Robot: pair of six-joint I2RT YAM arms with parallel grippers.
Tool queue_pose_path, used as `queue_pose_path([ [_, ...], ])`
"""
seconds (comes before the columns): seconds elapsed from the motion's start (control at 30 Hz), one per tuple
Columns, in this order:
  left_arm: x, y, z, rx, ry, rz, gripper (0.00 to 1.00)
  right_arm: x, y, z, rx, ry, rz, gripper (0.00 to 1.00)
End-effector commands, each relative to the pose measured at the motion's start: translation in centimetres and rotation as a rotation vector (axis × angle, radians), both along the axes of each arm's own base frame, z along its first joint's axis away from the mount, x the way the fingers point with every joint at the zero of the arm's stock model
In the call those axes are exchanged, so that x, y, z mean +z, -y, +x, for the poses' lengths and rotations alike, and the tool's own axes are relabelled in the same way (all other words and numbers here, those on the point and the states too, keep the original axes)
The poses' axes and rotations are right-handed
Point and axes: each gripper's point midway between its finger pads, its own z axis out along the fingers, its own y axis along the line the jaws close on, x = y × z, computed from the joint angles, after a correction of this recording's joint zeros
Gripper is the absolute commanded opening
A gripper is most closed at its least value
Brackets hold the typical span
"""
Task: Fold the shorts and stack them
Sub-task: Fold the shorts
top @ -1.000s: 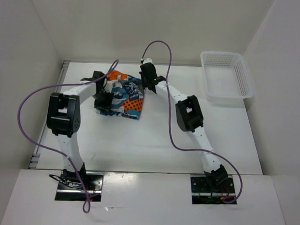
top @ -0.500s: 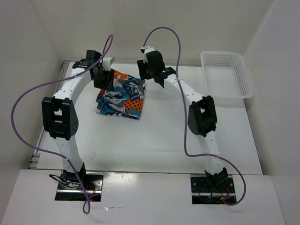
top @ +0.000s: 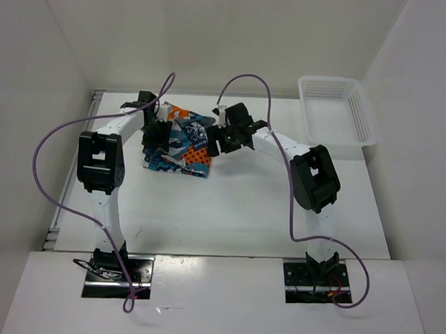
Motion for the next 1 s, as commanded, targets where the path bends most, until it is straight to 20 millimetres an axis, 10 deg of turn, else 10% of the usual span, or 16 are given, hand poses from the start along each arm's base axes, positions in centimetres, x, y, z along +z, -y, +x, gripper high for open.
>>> queue_pose_path([
  [0.0, -1.2, -0.6, -0.3, 0.01, -0.012, 0.022, 0.6, 0.4, -1.1, -0.3, 0.008, -0.043, 0.077, 0.78],
  [0.1, -1.9, -0.7, -1.0, 0.009, -0.035, 0.023, 0.6, -1.9, -1.1, -1.1, 0.014, -0.101, 0.071, 0.84],
  [0.47, -1.7, -0.5, -1.7, 0.008, -0.057, -0.031, 0.04, -6.0, -4.5, -2.3, 0.041, -0.163, 0.054, 0.76],
  [0.8, -0.1, -0.1, -1.7, 0.0, -0.039, -0.078, 0.02, -6.6, -4.6, -2.2, 0.047, -0.168, 0.044, 0.02],
  [0.97, 0.5, 1.6, -2.7, -0.038, -0.028, -0.148, 0.02, -5.6, -0.9, -1.7, -0.014, -0.154, 0.009, 0.0],
])
